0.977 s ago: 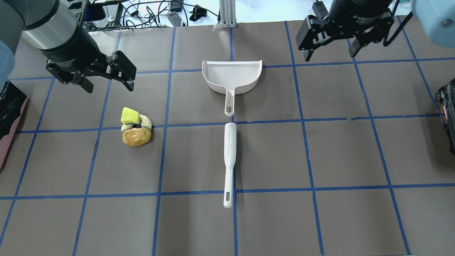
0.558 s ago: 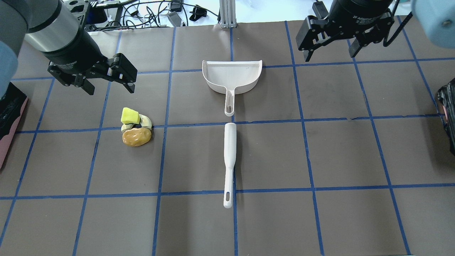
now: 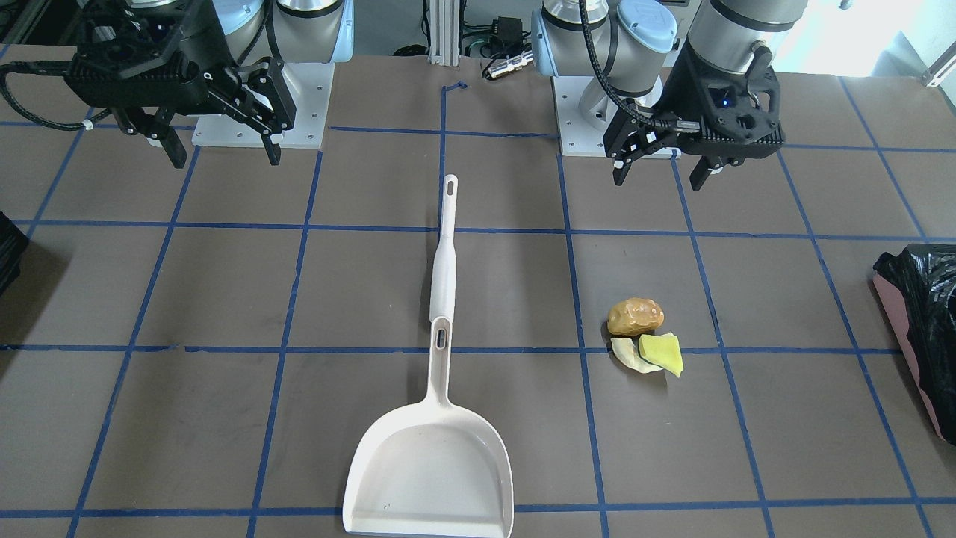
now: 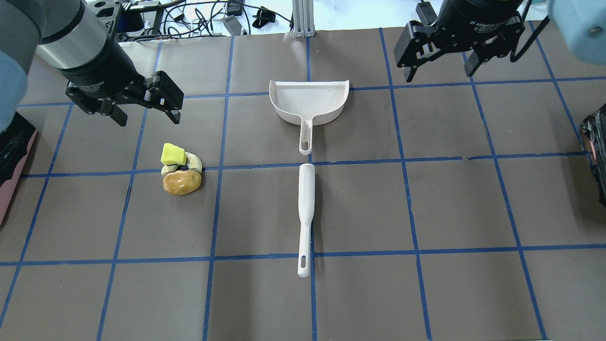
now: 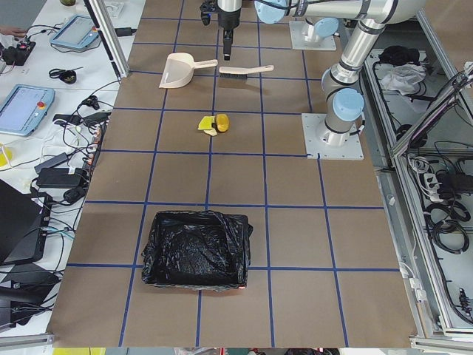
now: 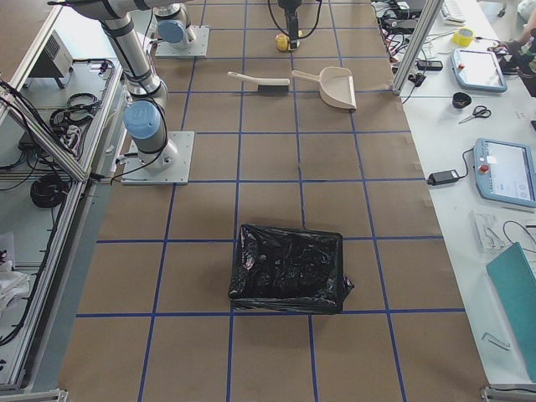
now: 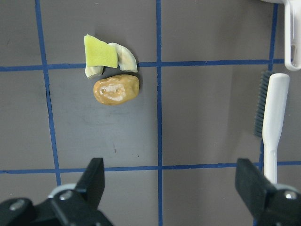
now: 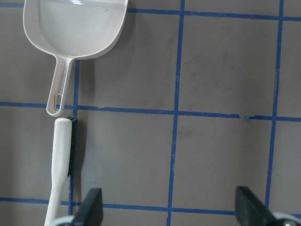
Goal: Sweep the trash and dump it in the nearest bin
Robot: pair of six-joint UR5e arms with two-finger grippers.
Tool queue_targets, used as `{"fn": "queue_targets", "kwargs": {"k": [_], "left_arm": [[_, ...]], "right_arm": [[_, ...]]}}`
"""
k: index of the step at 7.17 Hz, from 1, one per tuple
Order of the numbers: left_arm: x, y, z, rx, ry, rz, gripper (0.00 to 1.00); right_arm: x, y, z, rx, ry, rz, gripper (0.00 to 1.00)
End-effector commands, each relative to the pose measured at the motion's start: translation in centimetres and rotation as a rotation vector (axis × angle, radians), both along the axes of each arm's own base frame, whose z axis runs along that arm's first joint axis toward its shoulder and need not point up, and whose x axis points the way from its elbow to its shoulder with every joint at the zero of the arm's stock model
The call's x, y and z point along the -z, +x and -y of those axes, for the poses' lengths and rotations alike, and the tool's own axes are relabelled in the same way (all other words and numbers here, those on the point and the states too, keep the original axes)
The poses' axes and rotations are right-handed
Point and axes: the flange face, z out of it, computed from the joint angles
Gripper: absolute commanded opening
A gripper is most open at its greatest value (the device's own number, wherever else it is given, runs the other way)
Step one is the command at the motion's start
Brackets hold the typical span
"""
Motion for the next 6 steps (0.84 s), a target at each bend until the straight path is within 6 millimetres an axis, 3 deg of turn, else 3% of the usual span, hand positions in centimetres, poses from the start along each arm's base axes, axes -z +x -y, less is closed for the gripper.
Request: {"fn": "queue_targets", "kwargs": {"k": [1, 3, 5, 6], "left_arm": [[0.1, 0.1, 0.1, 0.002, 0.001, 0.001, 1.00], [-0.1, 0.1, 0.1, -0.004, -0.004, 0.004, 1.00], [0.2, 0.2, 0.7, -0.003, 0.003, 0.009, 1.00], [0.6, 0.3, 1.4, 0.000, 0.003, 0.009, 1.00]], "right_arm": [[0.0, 0.0, 0.0, 0.000, 0.000, 0.000, 1.00], [0.3, 0.0, 0.0, 0.010, 0.010, 0.002, 1.00], [4.0, 0.5, -1.5, 0.017, 0.140, 0.013, 1.00], [5.6, 1.2, -3.4, 0.069, 0.178, 0.011, 1.00]]}}
